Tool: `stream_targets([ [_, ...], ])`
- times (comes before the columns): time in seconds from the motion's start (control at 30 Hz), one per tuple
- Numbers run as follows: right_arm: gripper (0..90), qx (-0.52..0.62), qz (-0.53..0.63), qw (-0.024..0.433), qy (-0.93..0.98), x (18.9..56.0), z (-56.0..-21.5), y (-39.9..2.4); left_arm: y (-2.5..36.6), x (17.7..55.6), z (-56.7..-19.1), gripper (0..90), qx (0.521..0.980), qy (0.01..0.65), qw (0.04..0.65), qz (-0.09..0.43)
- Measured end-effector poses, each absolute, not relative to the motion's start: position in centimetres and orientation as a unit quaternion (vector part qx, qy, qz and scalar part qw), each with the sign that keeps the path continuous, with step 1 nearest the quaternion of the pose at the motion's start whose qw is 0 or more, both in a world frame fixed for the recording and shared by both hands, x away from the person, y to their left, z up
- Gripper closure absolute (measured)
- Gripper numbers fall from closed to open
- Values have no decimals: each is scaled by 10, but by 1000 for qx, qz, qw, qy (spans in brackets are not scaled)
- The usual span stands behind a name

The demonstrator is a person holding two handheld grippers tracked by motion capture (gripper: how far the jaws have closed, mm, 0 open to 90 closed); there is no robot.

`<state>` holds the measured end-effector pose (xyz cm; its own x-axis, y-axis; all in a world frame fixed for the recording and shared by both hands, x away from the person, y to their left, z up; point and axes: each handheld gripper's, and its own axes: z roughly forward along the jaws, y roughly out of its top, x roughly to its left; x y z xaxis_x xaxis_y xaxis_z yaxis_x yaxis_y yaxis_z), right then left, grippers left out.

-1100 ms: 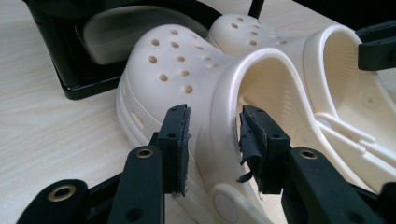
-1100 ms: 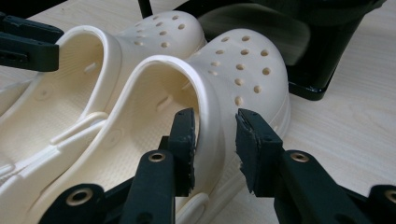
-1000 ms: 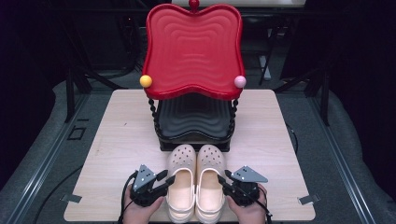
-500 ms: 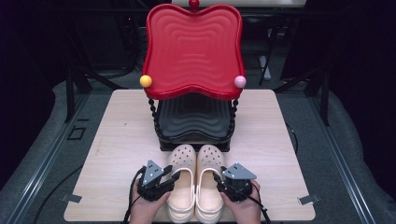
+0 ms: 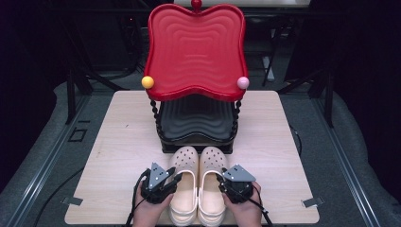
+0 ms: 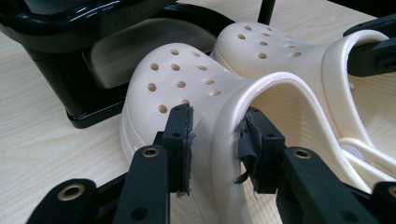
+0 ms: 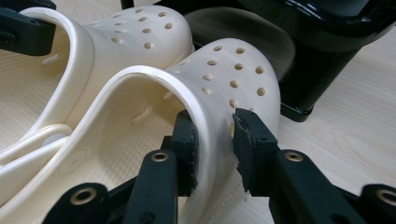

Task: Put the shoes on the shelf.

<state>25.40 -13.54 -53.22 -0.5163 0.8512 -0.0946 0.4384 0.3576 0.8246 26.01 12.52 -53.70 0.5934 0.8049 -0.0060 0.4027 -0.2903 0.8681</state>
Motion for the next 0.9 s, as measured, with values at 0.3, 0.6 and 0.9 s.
stream_targets([
  [0.3,759,412,382,279,778,249,-530,-135,125,254,-537,715,767,396,443,242],
  [0.6,812,424,384,290,767,243,-524,-142,136,249,-531,786,767,394,433,262],
  [0.9,834,428,388,288,764,237,-517,-147,153,242,-522,816,768,396,434,254],
])
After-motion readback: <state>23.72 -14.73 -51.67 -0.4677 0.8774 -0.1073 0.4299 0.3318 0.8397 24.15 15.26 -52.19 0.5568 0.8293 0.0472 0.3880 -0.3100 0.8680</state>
